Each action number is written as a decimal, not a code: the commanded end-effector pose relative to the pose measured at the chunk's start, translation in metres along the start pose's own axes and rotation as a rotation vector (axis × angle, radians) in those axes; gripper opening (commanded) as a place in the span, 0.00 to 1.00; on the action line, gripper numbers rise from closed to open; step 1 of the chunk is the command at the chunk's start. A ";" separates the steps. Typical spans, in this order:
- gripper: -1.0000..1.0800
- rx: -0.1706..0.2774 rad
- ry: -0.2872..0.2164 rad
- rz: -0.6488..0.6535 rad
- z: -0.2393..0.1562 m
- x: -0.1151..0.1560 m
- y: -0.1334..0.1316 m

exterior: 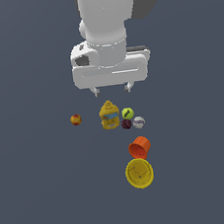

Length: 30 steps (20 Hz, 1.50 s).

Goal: Pick up a designated object from a clutter of objects.

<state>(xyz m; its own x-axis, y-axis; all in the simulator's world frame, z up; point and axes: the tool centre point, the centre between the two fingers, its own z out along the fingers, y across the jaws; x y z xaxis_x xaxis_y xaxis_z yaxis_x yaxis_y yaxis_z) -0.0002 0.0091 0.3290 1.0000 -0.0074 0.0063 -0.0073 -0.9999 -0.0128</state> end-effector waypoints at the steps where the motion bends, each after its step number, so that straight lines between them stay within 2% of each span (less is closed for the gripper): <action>1: 0.62 0.000 0.000 0.000 0.000 0.000 0.000; 8: 0.62 -0.011 0.023 0.006 -0.009 0.005 0.007; 15: 0.62 -0.006 0.012 0.030 -0.003 0.008 0.005; 23: 0.62 0.010 -0.033 0.136 0.022 0.024 -0.002; 30: 0.62 0.023 -0.105 0.298 0.064 0.046 -0.012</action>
<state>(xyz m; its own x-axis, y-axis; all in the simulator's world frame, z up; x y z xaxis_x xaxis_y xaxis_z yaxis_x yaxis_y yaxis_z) 0.0412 0.0192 0.2761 0.9616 -0.2609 -0.0858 -0.2637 -0.9643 -0.0238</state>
